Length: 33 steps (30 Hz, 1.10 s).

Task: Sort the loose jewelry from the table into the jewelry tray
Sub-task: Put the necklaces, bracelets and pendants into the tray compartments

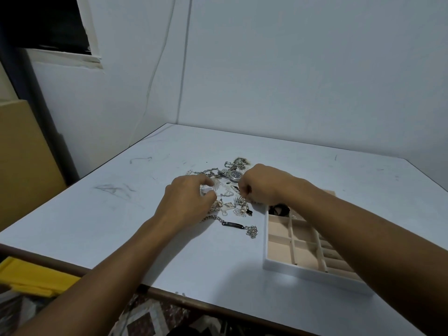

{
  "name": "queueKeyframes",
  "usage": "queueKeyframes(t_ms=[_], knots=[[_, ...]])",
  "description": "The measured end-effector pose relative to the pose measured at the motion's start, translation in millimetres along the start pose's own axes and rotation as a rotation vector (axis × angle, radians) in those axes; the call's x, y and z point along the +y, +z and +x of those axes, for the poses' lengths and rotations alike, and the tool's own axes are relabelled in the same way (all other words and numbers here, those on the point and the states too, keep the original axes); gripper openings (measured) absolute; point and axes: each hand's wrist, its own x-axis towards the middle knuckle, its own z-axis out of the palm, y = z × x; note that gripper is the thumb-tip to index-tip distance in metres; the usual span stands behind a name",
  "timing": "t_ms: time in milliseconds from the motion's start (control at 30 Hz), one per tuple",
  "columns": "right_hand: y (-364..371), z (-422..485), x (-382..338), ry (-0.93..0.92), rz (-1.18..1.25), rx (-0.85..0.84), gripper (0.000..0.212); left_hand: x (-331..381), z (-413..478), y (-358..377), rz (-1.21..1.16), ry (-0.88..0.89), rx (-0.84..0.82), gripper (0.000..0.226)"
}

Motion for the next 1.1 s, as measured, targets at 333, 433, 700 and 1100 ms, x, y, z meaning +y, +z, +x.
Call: queueKeyframes(t_ms=[333,433,700,1100], knots=[[-7,-9,14,-0.04,0.151,0.074,0.012,28,18,14,-0.204,0.016,-0.004,0.031],[-14,-15,14,-0.058,0.208,0.12,0.016,36,24,17,-0.295,0.012,0.004,0.03],[-27,-25,17,-0.083,0.315,0.183,0.005,57,33,21,-0.582,-0.077,-0.013,0.025],[-53,-31,26,-0.059,0.358,0.258,0.01,65,35,30,-0.874,-0.219,-0.073,0.048]])
